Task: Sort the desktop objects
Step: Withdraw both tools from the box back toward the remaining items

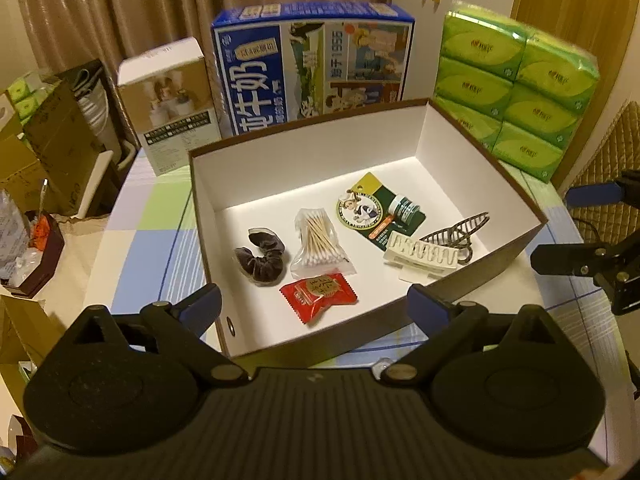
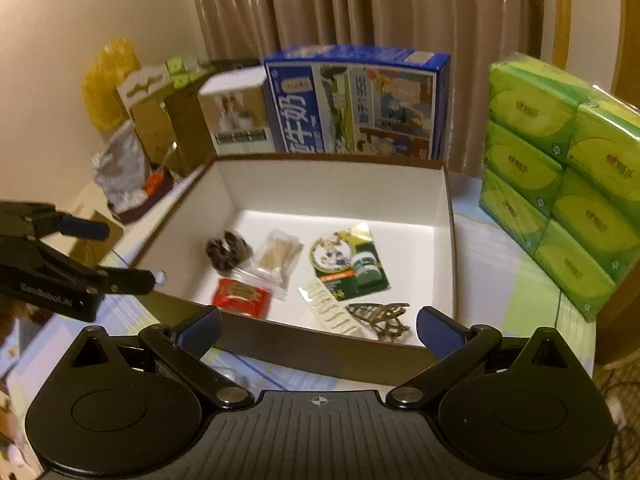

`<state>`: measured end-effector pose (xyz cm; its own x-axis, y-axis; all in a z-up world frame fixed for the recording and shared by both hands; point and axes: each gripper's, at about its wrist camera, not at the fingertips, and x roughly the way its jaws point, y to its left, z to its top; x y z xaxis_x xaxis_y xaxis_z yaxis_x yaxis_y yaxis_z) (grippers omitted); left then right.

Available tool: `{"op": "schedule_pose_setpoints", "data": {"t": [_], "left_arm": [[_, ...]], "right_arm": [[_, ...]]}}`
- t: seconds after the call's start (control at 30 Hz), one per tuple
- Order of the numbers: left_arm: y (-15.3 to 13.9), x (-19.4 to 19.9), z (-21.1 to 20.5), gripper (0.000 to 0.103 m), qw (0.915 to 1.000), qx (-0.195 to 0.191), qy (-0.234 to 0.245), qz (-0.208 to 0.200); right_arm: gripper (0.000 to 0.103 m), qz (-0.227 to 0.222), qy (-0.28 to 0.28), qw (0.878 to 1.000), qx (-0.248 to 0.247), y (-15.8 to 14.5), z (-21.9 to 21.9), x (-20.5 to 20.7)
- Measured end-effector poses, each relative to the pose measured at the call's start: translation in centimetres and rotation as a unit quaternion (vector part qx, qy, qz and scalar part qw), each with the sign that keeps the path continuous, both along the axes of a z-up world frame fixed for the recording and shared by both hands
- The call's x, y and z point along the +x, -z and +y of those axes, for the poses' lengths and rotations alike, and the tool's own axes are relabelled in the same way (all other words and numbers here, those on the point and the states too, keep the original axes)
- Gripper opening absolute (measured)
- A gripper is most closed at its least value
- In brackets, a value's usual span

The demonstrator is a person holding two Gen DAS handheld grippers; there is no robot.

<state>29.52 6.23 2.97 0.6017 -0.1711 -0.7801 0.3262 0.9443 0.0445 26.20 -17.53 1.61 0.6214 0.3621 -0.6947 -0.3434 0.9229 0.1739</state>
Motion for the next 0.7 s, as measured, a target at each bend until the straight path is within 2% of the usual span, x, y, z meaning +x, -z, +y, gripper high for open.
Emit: {"op": "schedule_pose_setpoints", "data": {"t": [0.27,0.43,0.7], "left_arm": [[-1.3,-4.1,0.9,0.100,0.9991,-0.033,-0.021,-0.017],[-1.1,-6.9,1.4,0.100,0.9982,-0.042,-0.035,-0.026],[0.6,-9.9,1.2,0.102,0.9977,-0.056,-0.039,-0.005]], "right_arm": [[0.101,-0.023,0.004,1.000,0.004,-0.6,0.4,-4.3],[0.101,-0.019,0.013,1.000,0.010,0.1,0.3,-6.8],[0.101,-0.001,0.025,1.000,0.016,1.3,-0.1,-9.3]]}}
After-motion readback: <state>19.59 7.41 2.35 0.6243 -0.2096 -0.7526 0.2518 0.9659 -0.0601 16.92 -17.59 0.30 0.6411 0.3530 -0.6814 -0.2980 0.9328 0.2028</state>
